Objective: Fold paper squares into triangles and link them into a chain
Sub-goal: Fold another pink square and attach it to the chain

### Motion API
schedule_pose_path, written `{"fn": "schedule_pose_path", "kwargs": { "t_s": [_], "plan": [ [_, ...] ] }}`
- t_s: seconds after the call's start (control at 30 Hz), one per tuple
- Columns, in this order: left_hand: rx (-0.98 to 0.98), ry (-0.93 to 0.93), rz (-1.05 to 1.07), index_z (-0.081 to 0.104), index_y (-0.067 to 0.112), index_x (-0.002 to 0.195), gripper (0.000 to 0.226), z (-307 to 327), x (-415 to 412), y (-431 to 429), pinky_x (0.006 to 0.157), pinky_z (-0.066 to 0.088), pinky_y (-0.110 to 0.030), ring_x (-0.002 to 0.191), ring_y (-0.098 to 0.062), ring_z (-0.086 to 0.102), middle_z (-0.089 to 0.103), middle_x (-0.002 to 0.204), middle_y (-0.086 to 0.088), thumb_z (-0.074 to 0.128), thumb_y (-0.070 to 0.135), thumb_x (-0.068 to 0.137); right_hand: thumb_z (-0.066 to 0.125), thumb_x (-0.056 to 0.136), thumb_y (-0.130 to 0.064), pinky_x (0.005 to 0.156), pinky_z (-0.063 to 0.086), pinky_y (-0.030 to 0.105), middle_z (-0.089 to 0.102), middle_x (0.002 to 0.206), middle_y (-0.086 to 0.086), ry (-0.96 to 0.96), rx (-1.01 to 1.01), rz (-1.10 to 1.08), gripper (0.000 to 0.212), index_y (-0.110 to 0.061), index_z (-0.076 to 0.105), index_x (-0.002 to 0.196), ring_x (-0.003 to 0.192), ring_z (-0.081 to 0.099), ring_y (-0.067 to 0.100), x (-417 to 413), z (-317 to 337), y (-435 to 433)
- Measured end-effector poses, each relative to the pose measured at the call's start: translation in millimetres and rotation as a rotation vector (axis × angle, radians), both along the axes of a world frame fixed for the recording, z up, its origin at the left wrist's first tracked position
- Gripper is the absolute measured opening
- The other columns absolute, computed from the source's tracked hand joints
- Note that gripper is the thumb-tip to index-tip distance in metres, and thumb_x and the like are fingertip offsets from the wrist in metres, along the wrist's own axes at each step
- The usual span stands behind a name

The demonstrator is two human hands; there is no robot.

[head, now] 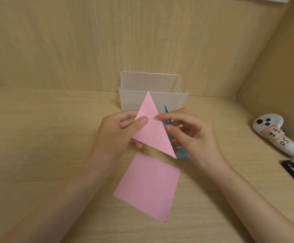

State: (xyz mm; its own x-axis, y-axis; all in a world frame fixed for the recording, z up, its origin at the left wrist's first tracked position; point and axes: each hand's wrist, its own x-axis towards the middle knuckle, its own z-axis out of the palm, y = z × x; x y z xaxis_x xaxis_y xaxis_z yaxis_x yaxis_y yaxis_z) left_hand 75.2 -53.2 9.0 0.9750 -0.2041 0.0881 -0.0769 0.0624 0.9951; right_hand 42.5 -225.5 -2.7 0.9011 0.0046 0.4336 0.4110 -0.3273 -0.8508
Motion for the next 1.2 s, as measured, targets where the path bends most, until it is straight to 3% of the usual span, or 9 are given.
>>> {"fn": "schedule_pose_path", "kwargs": {
  "t_s": [0.07, 0.2, 0.3, 0.43, 0.53, 0.6, 0.9, 1.1, 1.2],
  "plan": [
    [-0.003, 0.003, -0.017, 0.069, 0.020, 0.089, 0.013, -0.8, 0.7, -0.2, 0.045, 0.049, -0.016, 0.044, -0.010, 0.054, 0.073, 0.066, 0.006, 0.061, 0.009, 0.088, 0.065, 0.080, -0.006, 0.064, 0.044, 0.041, 0.064, 0.096, -0.012, -0.015, -0.032, 0.029, 0.022, -0.022, 0.074, 0.093, 0.081, 0.058, 0.010, 1.3, -0.6, -1.3],
    [-0.014, 0.016, -0.055, 0.070, 0.015, 0.094, 0.013, -1.5, -0.3, -1.1, 0.047, 0.048, -0.015, 0.045, -0.005, 0.056, 0.072, 0.064, 0.004, 0.061, 0.008, 0.088, 0.069, 0.077, 0.000, 0.064, 0.044, 0.023, 0.066, 0.092, -0.009, 0.012, 0.003, 0.111, 0.020, -0.015, 0.074, 0.088, 0.076, 0.059, 0.006, 1.6, 1.6, -5.2],
    [-0.038, 0.049, -0.084, 0.071, 0.015, 0.092, 0.012, -3.0, -1.0, -0.8, 0.054, 0.053, -0.018, 0.059, -0.009, 0.066, 0.075, 0.076, -0.005, 0.062, 0.008, 0.087, 0.070, 0.074, 0.000, 0.065, 0.044, 0.016, 0.069, 0.089, -0.006, 0.025, 0.027, 0.137, 0.018, -0.013, 0.076, 0.084, 0.078, 0.060, 0.002, 1.7, 3.1, -8.7],
    [-0.056, 0.084, -0.102, 0.072, 0.016, 0.092, 0.013, -5.0, 1.0, -0.6, 0.070, 0.058, -0.028, 0.075, -0.018, 0.071, 0.075, 0.084, -0.009, 0.063, 0.009, 0.086, 0.075, 0.072, -0.010, 0.069, 0.048, 0.027, 0.070, 0.088, -0.006, 0.046, 0.061, 0.159, 0.012, -0.015, 0.076, 0.083, 0.085, 0.063, 0.010, 1.7, 3.2, -10.2],
    [-0.083, 0.112, -0.155, 0.069, 0.009, 0.098, 0.014, -1.3, -0.5, -0.8, 0.059, 0.056, -0.020, 0.075, -0.017, 0.073, 0.075, 0.085, -0.009, 0.061, 0.007, 0.087, 0.076, 0.070, -0.009, 0.069, 0.048, 0.032, 0.071, 0.088, 0.000, 0.070, 0.143, 0.167, 0.009, -0.015, 0.077, 0.077, 0.085, 0.065, 0.013, 1.7, 3.6, -9.9],
    [-0.101, 0.121, -0.182, 0.067, 0.010, 0.097, 0.012, 1.1, -2.2, -1.5, 0.055, 0.054, -0.016, 0.073, -0.014, 0.073, 0.076, 0.083, -0.006, 0.060, 0.008, 0.087, 0.073, 0.070, -0.005, 0.067, 0.050, 0.027, 0.071, 0.087, 0.002, 0.088, 0.190, 0.168, 0.010, -0.013, 0.076, 0.075, 0.084, 0.065, 0.013, 2.0, 3.9, -9.5],
    [-0.098, 0.124, -0.242, 0.064, 0.008, 0.100, 0.013, 1.2, -5.9, -4.3, 0.061, 0.056, -0.018, 0.077, -0.012, 0.073, 0.075, 0.086, -0.007, 0.055, 0.007, 0.091, 0.071, 0.075, -0.025, 0.064, 0.052, 0.027, 0.070, 0.073, 0.001, 0.202, 0.272, 0.032, 0.011, -0.014, 0.072, 0.070, 0.059, 0.058, 0.013, -1.0, 8.0, -3.2],
    [-0.074, 0.102, -0.264, 0.065, 0.011, 0.098, 0.016, 1.1, -8.6, -7.4, 0.063, 0.056, -0.018, 0.076, -0.012, 0.073, 0.076, 0.086, -0.003, 0.053, 0.003, 0.092, 0.078, 0.071, -0.021, 0.072, 0.050, 0.042, 0.070, 0.072, 0.002, 0.226, 0.343, -0.030, 0.006, -0.022, 0.073, 0.074, 0.065, 0.057, 0.023, -0.3, 7.7, -0.4],
    [-0.026, 0.084, -0.231, 0.067, 0.011, 0.098, 0.015, 0.6, -8.6, -9.4, 0.062, 0.057, -0.019, 0.076, -0.012, 0.073, 0.076, 0.084, -0.001, 0.053, 0.009, 0.094, 0.077, 0.070, -0.020, 0.067, 0.049, 0.036, 0.069, 0.072, 0.003, 0.231, 0.351, -0.038, 0.007, -0.022, 0.072, 0.074, 0.054, 0.057, 0.015, 0.2, 8.5, -0.3]
  ]
}}
